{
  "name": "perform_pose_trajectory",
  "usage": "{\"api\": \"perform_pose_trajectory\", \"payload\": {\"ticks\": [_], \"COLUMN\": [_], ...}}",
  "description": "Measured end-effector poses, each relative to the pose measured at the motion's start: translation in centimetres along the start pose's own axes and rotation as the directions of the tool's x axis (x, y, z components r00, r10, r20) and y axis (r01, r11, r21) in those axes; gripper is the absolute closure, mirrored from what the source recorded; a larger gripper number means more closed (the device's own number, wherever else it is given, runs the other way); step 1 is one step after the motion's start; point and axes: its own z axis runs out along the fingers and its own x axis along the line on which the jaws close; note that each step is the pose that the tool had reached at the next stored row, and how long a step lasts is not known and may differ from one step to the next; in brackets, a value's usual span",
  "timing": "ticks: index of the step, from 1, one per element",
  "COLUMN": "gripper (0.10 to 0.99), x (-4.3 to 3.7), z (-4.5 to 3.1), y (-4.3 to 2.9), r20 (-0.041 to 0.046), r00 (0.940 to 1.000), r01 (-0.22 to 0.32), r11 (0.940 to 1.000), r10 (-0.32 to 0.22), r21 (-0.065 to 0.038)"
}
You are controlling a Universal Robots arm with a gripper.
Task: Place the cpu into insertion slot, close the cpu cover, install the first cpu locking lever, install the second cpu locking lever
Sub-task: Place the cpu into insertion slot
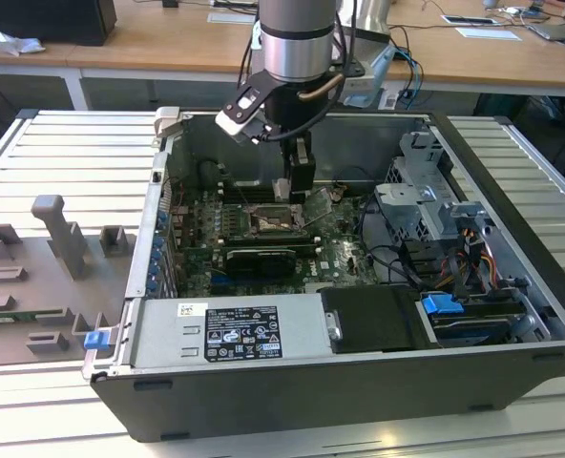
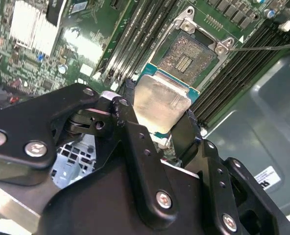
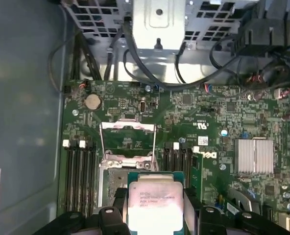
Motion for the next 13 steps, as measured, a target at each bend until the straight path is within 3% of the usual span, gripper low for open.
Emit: {"api": "perform_pose_trajectory", "payload": {"ticks": [3, 13], "gripper": [0.545, 0.545], "x": [0.04, 0.08], "z": [0.20, 0.34], "y": [-0.77, -1.04], "r20": [-0.0032, -0.0060], "r00": [1.0000, 0.9999], "r01": [-0.009, -0.015], "r11": [1.0000, 0.9999], "r10": [0.009, 0.015], "r21": [0.000, 0.000]}}
